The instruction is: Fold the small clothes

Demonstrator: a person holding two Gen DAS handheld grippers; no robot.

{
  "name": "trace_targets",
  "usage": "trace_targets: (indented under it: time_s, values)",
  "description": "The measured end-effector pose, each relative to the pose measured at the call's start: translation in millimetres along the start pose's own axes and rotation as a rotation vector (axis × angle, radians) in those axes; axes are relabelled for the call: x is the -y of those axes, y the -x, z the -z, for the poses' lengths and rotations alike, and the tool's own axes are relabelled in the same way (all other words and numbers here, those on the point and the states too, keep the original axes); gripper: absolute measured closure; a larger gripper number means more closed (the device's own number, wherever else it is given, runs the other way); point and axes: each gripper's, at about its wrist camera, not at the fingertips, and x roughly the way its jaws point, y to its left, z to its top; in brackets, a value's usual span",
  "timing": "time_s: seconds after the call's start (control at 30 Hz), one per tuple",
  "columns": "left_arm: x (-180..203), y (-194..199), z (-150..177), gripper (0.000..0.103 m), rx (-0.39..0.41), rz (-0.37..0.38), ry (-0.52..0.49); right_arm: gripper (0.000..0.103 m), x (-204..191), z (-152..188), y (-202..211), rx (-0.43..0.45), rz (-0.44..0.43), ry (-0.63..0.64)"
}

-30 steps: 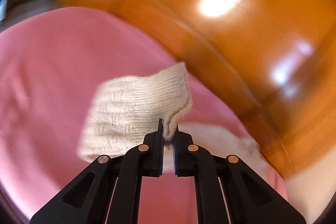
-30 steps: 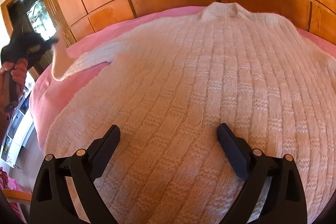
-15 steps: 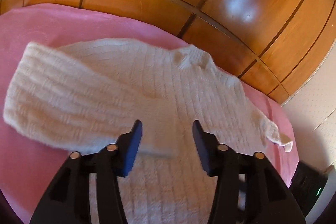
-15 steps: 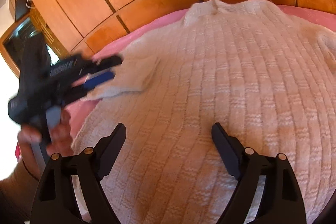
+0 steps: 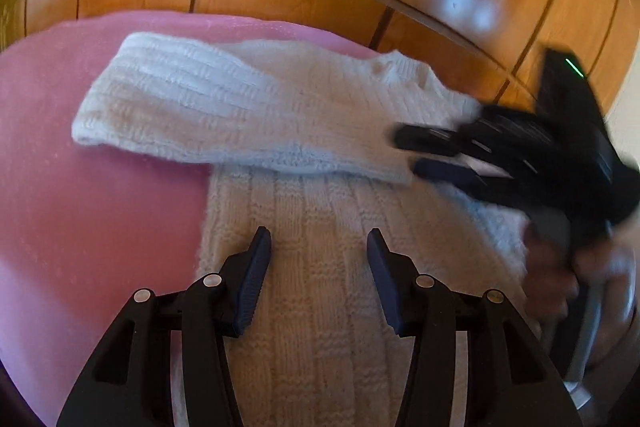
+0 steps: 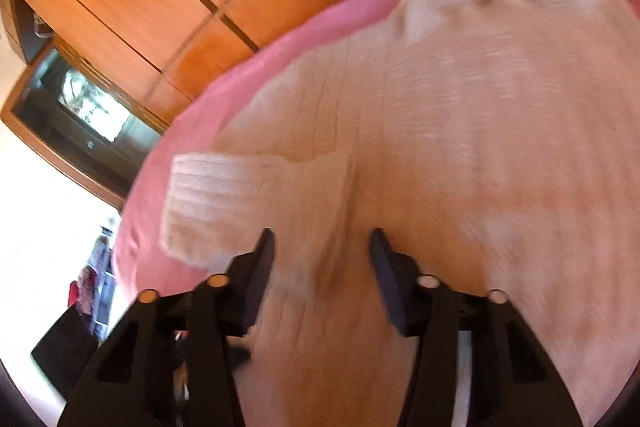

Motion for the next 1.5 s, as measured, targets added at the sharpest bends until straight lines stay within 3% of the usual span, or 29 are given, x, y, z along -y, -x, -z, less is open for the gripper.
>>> trace_targets:
  time_s: [0.1, 0.17, 0.33, 0.4, 0.47, 0.63, 0.87, 0.97, 1.03, 1.17, 1.3, 1.37, 1.43, 1.5]
  values:
    - [-4, -4, 2, 0.053, 0.005, 0.013, 0.015, 0.095, -17, -13, -24, -0.035, 0.049, 0.076]
    - [-6, -4, 2, 0.053, 0.007, 0.024, 0.026, 0.097, -28, -22, -12, -0.001, 0.069, 0.118]
    - [-7, -1, 6, 0.052, 0.017, 0.022, 0.023, 0.097, -39, -57, 89, 0.260, -0.014, 0.122]
    - [-5, -2, 6, 0.050, 0.015, 0.023, 0.017, 0.097, -27, -68, 126, 0.345, 0.003, 0.103]
    - [-4, -2, 6, 0.050, 0.013, 0.016, 0.013, 0.097, -6, -76, 145, 0.381, 0.080, 0.079]
    - [-2, -2, 7, 0.050, 0.008, 0.010, 0.008, 0.097, 78, -82, 152, 0.372, 0.254, -0.095]
    - [-2, 3, -4, 0.050, -0.049, 0.015, 0.038, 0.097, 159, -71, 138, 0.309, 0.365, -0.266]
    - [-12, 11, -18, 0.050, -0.066, 0.065, 0.119, 0.097, 175, -66, 134, 0.287, 0.389, -0.282]
    - [-16, 18, -34, 0.050, -0.035, 0.055, 0.127, 0.097, 182, -68, 132, 0.277, 0.392, -0.294]
    - [-18, 18, -72, 0.050, 0.045, 0.030, 0.095, 0.097, 175, -68, 126, 0.265, 0.376, -0.281]
    - [-3, -8, -109, 0.050, 0.078, 0.042, 0.026, 0.096, 172, -61, 113, 0.241, 0.372, -0.281]
    - [6, -31, -119, 0.050, 0.053, 0.045, -0.024, 0.096, 174, -60, 115, 0.240, 0.352, -0.288]
    - [8, -61, -124, 0.050, -0.003, -0.018, -0.070, 0.096, 174, -60, 116, 0.236, 0.354, -0.279]
    - [-4, -89, -121, 0.063, -0.091, -0.100, -0.064, 0.095, 177, -62, 116, 0.235, 0.377, -0.266]
